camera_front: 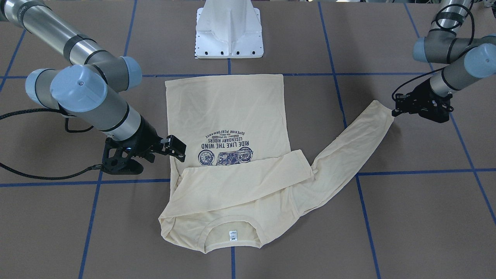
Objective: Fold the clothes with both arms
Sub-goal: 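Move the left gripper to the other sleeve cuff while the right gripper holds still, then grasp the cuff with the left gripper and fold it across the chest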
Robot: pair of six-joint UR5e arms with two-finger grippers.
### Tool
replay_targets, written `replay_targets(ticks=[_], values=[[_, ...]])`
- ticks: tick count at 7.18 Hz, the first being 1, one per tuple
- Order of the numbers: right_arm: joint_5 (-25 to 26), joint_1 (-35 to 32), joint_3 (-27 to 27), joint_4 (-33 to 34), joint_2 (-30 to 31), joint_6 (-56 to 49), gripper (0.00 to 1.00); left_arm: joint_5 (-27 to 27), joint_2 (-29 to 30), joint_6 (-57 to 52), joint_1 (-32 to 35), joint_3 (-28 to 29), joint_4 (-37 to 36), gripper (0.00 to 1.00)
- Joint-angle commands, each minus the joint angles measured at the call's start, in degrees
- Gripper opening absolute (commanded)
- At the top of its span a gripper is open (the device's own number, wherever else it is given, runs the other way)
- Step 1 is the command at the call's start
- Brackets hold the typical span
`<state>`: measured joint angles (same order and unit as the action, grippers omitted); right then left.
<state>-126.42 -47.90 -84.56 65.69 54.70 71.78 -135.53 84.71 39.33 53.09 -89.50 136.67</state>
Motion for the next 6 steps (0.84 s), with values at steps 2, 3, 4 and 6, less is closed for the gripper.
replay_targets(ticks=[2, 3, 4, 6], values=[[-0.1, 0.0, 0.1, 0.0, -0.1, -0.5, 0.99, -0.2, -0.2, 5.1, 0.1, -6.6, -0.4, 0.00], [-0.5, -0.9, 0.0, 0.0, 0.1, -0.8, 0.99, -0.2, 1.1, 9.8, 0.1, -9.8, -0.9, 0.00], [-1.3, -2.3, -1.2, 0.0, 2.1, -0.9, 0.99, -0.3, 5.7, 15.5, -0.2, -10.2, -1.2, 0.00], [-1.5, -5.2, -6.5, 0.0, 9.2, -3.3, 0.99, 0.4, 23.0, 25.0, -0.3, -10.2, -15.6, 0.00]])
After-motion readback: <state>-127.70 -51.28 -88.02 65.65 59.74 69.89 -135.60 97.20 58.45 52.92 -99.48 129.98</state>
